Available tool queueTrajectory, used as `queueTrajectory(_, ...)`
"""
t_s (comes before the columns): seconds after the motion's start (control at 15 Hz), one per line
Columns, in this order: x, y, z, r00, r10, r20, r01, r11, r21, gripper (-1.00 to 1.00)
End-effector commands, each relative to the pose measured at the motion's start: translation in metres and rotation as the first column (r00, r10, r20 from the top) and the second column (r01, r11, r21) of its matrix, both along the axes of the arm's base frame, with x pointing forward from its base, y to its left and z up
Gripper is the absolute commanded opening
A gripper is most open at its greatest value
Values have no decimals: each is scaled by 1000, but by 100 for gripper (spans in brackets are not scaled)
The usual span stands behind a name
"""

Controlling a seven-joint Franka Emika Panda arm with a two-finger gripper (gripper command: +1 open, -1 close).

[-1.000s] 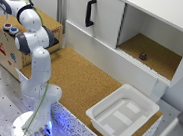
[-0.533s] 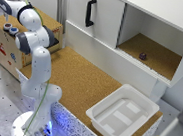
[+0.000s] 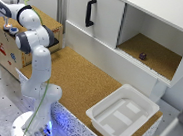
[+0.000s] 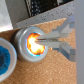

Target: Switch off the red light

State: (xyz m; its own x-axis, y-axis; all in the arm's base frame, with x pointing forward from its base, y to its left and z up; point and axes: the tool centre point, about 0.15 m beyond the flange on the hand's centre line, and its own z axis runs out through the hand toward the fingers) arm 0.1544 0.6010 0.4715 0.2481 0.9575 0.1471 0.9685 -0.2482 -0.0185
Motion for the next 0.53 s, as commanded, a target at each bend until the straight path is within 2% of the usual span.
queueTrajectory(0.0,-2,-24,74,997,-47,55,46,999,20,100)
queueTrajectory(0.2,16,-52,74,984,-173,48,171,984,41,100)
queueTrajectory(0.47,42,-114,62,934,-358,11,357,932,56,100)
